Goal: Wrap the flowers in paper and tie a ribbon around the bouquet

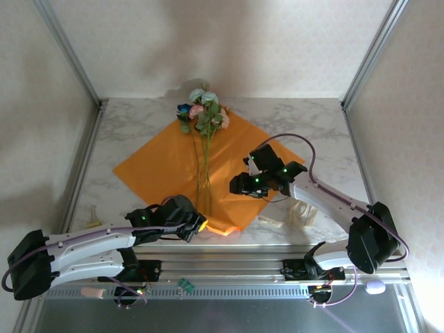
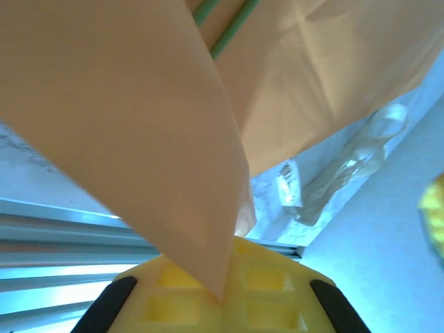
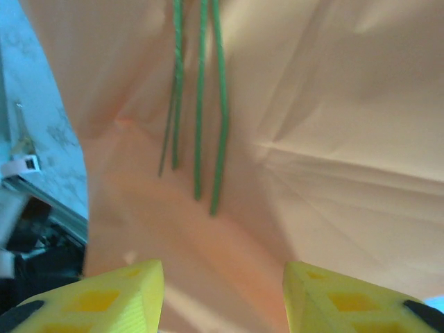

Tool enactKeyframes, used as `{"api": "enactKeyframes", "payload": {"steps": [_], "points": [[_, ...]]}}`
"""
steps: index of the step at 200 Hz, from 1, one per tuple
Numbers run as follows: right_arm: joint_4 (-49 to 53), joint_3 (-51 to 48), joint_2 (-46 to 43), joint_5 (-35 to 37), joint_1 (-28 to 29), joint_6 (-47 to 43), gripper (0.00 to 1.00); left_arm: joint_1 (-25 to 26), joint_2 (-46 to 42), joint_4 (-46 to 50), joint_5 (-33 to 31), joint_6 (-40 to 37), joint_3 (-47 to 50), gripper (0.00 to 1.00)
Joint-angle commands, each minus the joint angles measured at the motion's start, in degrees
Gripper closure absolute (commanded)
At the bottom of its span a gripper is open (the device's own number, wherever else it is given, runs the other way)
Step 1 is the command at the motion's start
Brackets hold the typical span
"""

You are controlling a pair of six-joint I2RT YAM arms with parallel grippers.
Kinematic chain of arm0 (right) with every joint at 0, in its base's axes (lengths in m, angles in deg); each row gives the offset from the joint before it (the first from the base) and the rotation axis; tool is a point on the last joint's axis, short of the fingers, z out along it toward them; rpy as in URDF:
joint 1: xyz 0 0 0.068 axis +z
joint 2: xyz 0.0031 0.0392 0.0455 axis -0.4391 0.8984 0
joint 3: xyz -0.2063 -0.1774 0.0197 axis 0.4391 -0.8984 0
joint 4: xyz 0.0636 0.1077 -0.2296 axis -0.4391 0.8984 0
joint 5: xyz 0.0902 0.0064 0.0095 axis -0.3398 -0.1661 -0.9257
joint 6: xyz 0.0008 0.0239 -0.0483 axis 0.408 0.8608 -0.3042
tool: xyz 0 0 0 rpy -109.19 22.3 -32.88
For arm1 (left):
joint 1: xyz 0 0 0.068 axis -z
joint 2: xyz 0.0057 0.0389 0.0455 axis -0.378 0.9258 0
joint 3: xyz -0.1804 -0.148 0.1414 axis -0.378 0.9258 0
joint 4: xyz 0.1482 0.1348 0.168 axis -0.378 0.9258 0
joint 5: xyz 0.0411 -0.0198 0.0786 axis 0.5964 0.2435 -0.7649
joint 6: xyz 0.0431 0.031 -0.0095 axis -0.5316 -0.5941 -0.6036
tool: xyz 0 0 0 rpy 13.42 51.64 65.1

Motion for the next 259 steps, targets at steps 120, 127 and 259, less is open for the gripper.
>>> {"api": "enactKeyframes", "payload": {"steps": [120, 127, 259], "points": [[-11.4, -14.9, -16.8, 23.8, 21.5, -29.9, 0.44, -10.8, -2.8, 5.3, 2.8, -5.0, -3.3, 1.00], [-12.0, -14.2, -14.9, 25.2, 23.4, -31.9, 0.43, -11.2, -3.3, 5.2, 3.1, -4.9, -2.9, 1.00], [-41.0, -16.3, 3.7, 35.4, 29.9, -56.9, 0.48, -14.1, -6.1, 6.5, 5.2, -6.3, -1.4, 1.00]]}}
